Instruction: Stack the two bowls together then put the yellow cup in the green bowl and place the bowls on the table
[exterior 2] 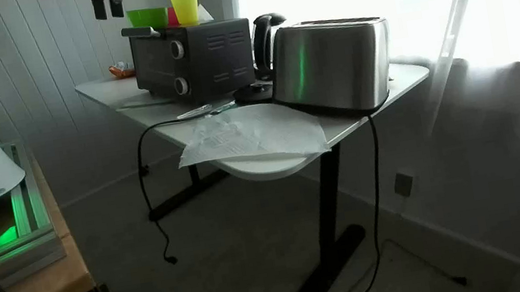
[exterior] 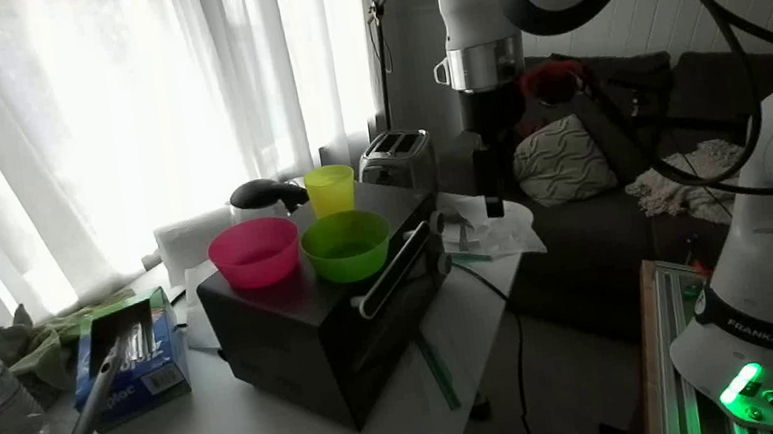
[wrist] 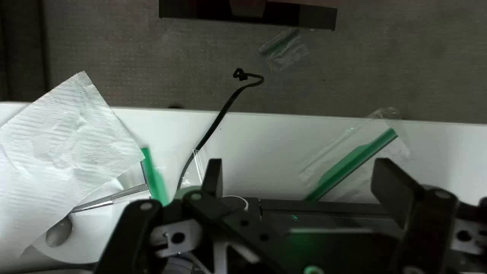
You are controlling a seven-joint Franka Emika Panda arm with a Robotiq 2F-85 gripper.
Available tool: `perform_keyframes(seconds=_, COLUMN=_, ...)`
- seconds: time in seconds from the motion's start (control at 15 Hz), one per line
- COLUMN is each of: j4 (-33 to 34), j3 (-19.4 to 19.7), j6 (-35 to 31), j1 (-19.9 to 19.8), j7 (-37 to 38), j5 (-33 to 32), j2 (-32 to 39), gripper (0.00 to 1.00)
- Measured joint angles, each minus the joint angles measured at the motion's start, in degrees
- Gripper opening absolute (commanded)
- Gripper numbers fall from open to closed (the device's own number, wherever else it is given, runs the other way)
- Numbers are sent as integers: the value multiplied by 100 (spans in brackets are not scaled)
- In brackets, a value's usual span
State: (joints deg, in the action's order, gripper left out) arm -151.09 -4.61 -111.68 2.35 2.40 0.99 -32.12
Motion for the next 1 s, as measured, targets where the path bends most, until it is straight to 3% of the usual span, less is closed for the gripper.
perform_keyframes(seconds=0.6, j4=1, j3=10, j6=-42, j1=13, j7=-21, j5=32, j2=15, gripper=100)
perform_keyframes(seconds=1.0, j4=192, j3=121, j6=-340, j1=307, j7=-48, j5=1028, j2=-62, gripper=100)
